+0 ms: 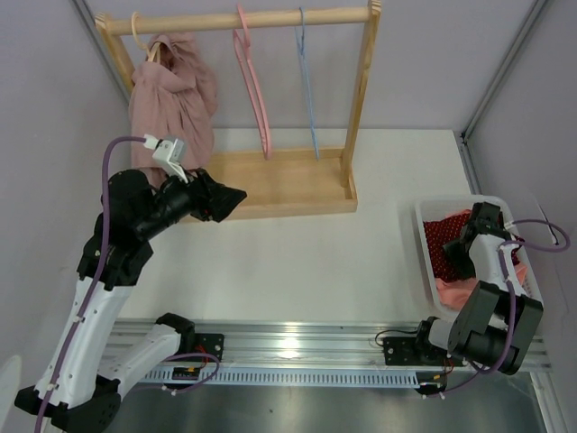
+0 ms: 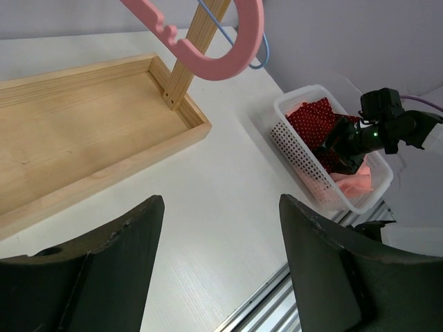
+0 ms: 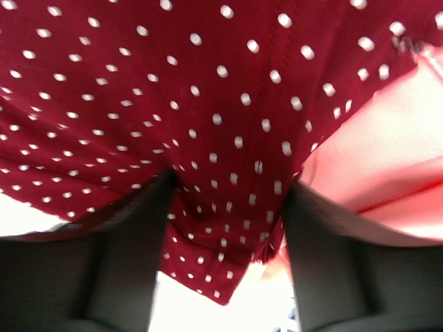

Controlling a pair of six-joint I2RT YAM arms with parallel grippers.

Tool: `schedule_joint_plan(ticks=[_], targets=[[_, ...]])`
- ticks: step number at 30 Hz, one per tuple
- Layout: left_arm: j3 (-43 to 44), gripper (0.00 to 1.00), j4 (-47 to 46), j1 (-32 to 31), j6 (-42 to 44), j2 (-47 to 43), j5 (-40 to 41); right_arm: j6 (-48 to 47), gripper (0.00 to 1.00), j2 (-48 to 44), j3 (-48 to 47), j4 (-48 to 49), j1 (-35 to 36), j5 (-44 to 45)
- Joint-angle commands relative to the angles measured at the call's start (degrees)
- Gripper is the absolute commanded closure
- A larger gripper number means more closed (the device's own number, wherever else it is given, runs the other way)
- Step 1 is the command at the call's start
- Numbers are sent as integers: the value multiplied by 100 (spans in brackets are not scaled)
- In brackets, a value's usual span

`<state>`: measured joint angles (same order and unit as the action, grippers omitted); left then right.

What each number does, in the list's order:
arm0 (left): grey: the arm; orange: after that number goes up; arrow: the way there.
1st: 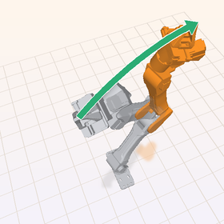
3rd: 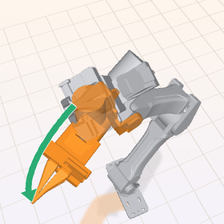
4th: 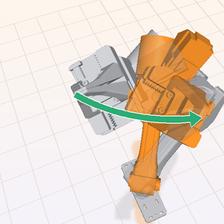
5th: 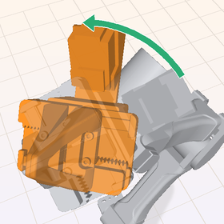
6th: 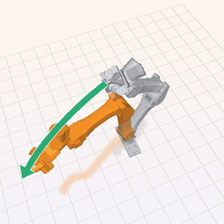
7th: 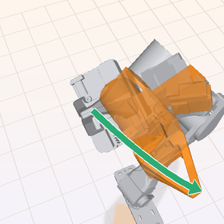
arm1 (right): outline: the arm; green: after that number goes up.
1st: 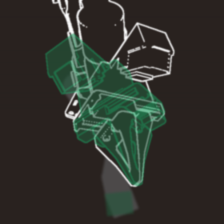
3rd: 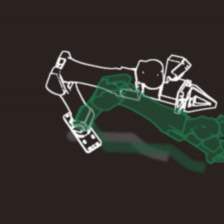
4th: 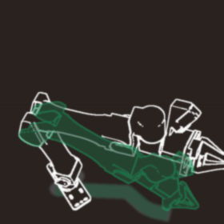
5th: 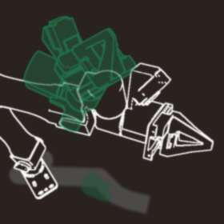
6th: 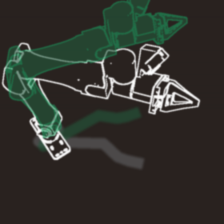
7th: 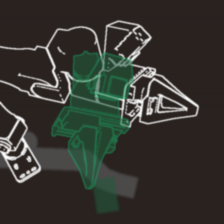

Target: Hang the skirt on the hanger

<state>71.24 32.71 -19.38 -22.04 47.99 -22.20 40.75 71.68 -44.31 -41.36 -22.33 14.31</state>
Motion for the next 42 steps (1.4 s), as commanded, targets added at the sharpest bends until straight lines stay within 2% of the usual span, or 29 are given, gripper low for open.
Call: schedule_joint_plan(ticks=[1, 2, 3, 4, 7, 13, 18, 19, 22, 26, 28, 29, 30, 31, 34, 35, 36, 37, 38, 39, 41, 42], targets=[[-84, 27, -28, -40, -37, -26, 49, 38, 42, 39, -7, 533, -35, -182], [-93, 27, -19, -40, -63, -26, 57, 21, 59, 4, -16, 533, -35, -226], [-119, 28, -10, -49, -72, -26, 66, -32, 67, -40, -51, 533, -35, -305], [-102, 28, -10, -49, -72, -26, 66, -50, 80, -153, -129, 507, -35, -349], [-111, 28, 7, -57, -72, 9, 119, -146, 100, -495, -349, 296, -35, -524], [-93, 29, 16, -84, -63, 114, 101, -392, 100, -1112, -1490, -301, -44, -648], [-119, 29, 25, -110, -37, 150, 119, -577, 100, -1280, -2695, -574, 17, -1403], [-119, 29, 25, -110, -28, 158, 119, -595, 100, -1253, -2879, -696, 244, -1543], [-181, 29, 7, -110, -37, 167, 128, -586, 100, -1121, -3504, -890, 798, -1239], [-146, 29, 16, -110, -46, 193, 119, -490, 100, -902, -4075, -1067, 1756, -1264], [-120, 29, 25, -110, -37, 194, 128, -384, 100, -840, -4094, -1067, 2782, -932], [-111, 29, 34, -110, -37, 211, 128, -306, 100, -840, -4050, -1084, 3143, -686], [-102, 29, 42, -110, -37, 211, 119, -131, 100, -849, -3980, -1067, 3860, -440], [-128, 29, 51, -110, -37, 211, 119, -25, 100, -883, -3745, -1023, 4181, -89], [-207, 29, 60, -110, -72, 185, 128, 345, 100, -823, -3139, -830, 5280, 220], [-233, 29, 34, -119, -89, 167, 110, 433, 98, -770, -2988, -795, 5552, 335], [-268, 28, 34, -119, -98, 158, 101, 521, 77, -709, -2847, -733, 5816, 440], [-295, 28, 25, -119, -98, 158, 93, 574, 63, -551, -2698, -567, 6262, 546], [-382, 28, 16, -119, -98, 150, 84, 592, 52, -454, -2462, -496, 6406, 538], [-418, 28, 8, -128, -98, 158, 66, 609, 36, -357, -2372, -426, 6503, 477], [-593, 28, -19, -154, -107, 193, -30, 557, 24, -86, -2179, -215, 6601, 372], [-672, 28, -36, -206, -142, 211, -48, 531, 23, -14, -2126, -197, 6592, 389]])
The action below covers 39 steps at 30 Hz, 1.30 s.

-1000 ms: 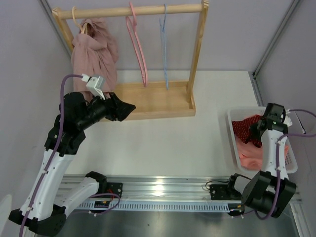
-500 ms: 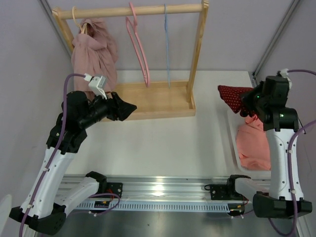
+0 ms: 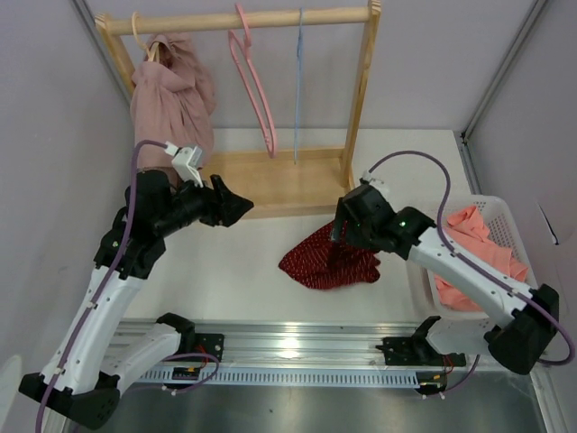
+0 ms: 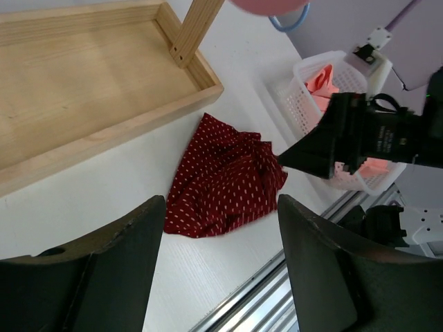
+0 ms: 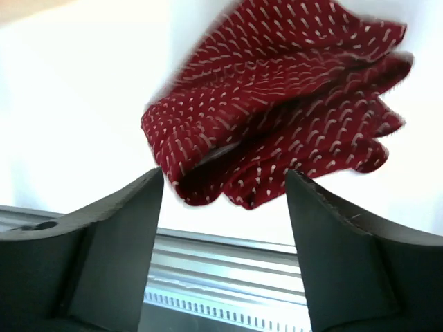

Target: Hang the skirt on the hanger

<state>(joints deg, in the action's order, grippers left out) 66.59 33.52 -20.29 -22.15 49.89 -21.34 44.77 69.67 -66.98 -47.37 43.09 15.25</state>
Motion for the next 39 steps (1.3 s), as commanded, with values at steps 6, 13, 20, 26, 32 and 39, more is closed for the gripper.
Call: schedule_joint_plan(ticks=[6, 13, 20, 26, 32, 39], targets=[[-1015, 32, -521, -852, -482, 38, 165, -83, 18, 205, 562, 484, -240, 198], [-1630, 42, -1101, -2127, -825, 477, 815, 286, 30, -401, 1580, 343, -520, 296], [-1729, 40, -1638, -3470, -896, 1548, 1465, 216, 32, -762, 2672, 1001, -1584, -460], [-1263, 29, -1586, -4384, -528, 2533, 2308, 190, 34, -559, 2743, 1178, -1699, -505], [-718, 28, -1506, -4904, -281, 3509, 2670, 295, 42, -981, 3068, 1090, -1699, -549], [-138, 28, -1314, -5195, -88, 4335, 3046, 532, 55, -1377, 3384, 993, -1664, -637]])
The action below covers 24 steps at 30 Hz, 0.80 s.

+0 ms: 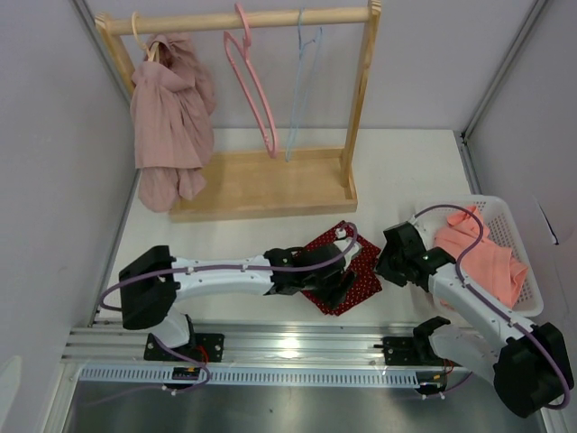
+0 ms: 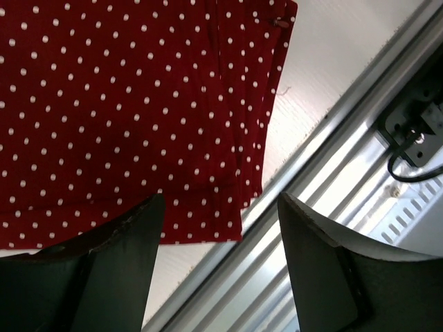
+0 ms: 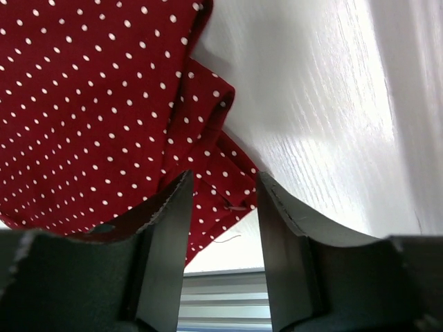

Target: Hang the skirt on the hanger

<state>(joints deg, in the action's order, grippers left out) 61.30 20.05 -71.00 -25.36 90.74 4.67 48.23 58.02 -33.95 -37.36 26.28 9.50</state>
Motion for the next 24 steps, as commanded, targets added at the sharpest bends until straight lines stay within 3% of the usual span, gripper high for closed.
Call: schedule_joint_plan(ticks=[1, 14, 17, 20, 24], targets=[[557, 29, 112, -142, 242, 356, 534, 196, 57, -229, 143, 27, 17, -97], [954, 41, 631, -168, 383, 1121, 1132, 301, 60, -203, 293, 89, 167, -132], [1059, 54, 684, -168, 392, 1244, 1256, 319, 60, -195, 354, 89, 202, -124], [1094, 79, 763, -133, 374, 1359, 1352, 310, 60, -230, 398, 80, 211, -115], [1112, 96, 816, 33, 287, 1333, 1344, 275, 64, -265, 486, 212, 219, -185]])
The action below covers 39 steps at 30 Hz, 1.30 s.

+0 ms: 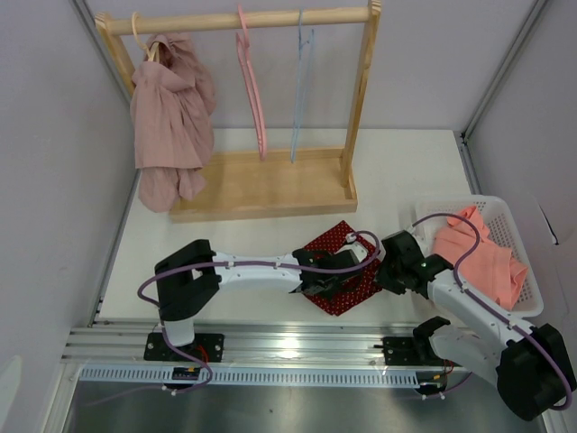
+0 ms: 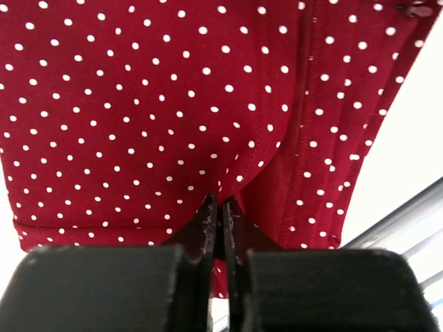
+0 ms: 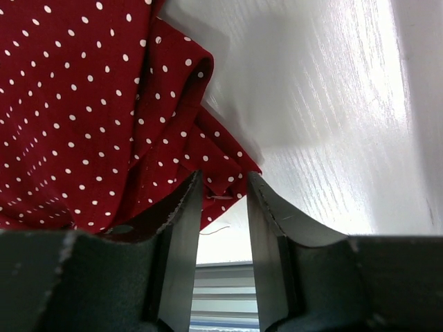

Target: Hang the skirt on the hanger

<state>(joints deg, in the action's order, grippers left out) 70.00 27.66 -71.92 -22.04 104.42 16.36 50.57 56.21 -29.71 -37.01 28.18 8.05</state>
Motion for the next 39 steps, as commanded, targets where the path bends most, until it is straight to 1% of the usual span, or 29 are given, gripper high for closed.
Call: schedule_joint_plan(ticks=[1, 2, 8, 9, 10, 11, 12, 13, 15, 18, 20, 21, 24, 25, 27, 28, 30, 31, 32, 33, 34, 37, 38, 39], targets=[[216, 98, 55, 152, -46, -62, 175, 32, 64, -57, 71, 212, 29, -58], [207, 100, 64, 169, -46, -114, 166, 24, 65, -31, 88, 308, 29, -76], [129, 100, 99, 319, -11, -282, 96, -91, 67, 233, -8, 572, 38, 3], [111, 100, 91, 336, -2, -326, 87, -117, 69, 268, -34, 607, 29, 3], [93, 100, 38, 363, 7, -352, 34, -178, 77, 346, -69, 634, 29, 3], [23, 100, 20, 372, 24, -387, 8, -196, 82, 382, -139, 625, 38, 38], [-3, 100, 3, 407, 33, -431, -1, -222, 95, 409, -201, 617, 38, 56], [-21, 100, 3, 442, 68, -458, -19, -301, 100, 452, -271, 556, 55, 73], [-152, 100, -50, 538, 112, -536, -71, -363, 100, 444, -516, 468, 108, 135], [-328, 100, -190, 1037, 165, -765, -264, -381, 100, 400, -964, 108, 441, 336], [-390, 100, -322, 1250, 200, -1002, -544, -224, 100, 322, -1176, -191, 801, 433], [-390, 99, -340, 1399, 270, -1055, -598, -153, 100, 277, -1342, -244, 942, 477], [-75, 97, -218, 1514, 428, -1091, -546, 137, 100, 128, -1702, -464, 1417, 635], [30, 93, -217, 1523, 446, -1099, -555, 181, 100, 119, -1817, -525, 1496, 697], [145, 89, -243, 1541, 412, -1117, -660, 217, 100, 127, -2055, -631, 1628, 829], [172, 79, -278, 1541, 368, -1160, -713, 208, 100, 136, -2265, -666, 1655, 942], [120, 70, -498, 1541, 227, -1371, -906, 120, 100, 224, -2494, -710, 1646, 1040], [93, 63, -559, 1541, 175, -1476, -967, 85, 100, 268, -2617, -789, 1655, 1153], [-3, 51, -638, 1541, 130, -1582, -977, 41, 100, 320, -2853, -825, 1655, 1189], [-47, 47, -804, 1541, 69, -1844, -1064, 6, 100, 373, -2969, -834, 1646, 1224], [-100, 41, -884, 1541, 25, -2003, -1091, -46, 100, 478, -3074, -877, 1646, 1294], [-442, 33, -1008, 1532, -221, -2680, -933, -152, 100, 698, -3452, -922, 1646, 1427], [-513, 32, -1026, 1523, -274, -2847, -898, -178, 100, 768, -3523, -922, 1655, 1436], [-774, 32, -1104, 1497, -379, -3031, -863, -205, 100, 821, -3654, -895, 1646, 1453]])
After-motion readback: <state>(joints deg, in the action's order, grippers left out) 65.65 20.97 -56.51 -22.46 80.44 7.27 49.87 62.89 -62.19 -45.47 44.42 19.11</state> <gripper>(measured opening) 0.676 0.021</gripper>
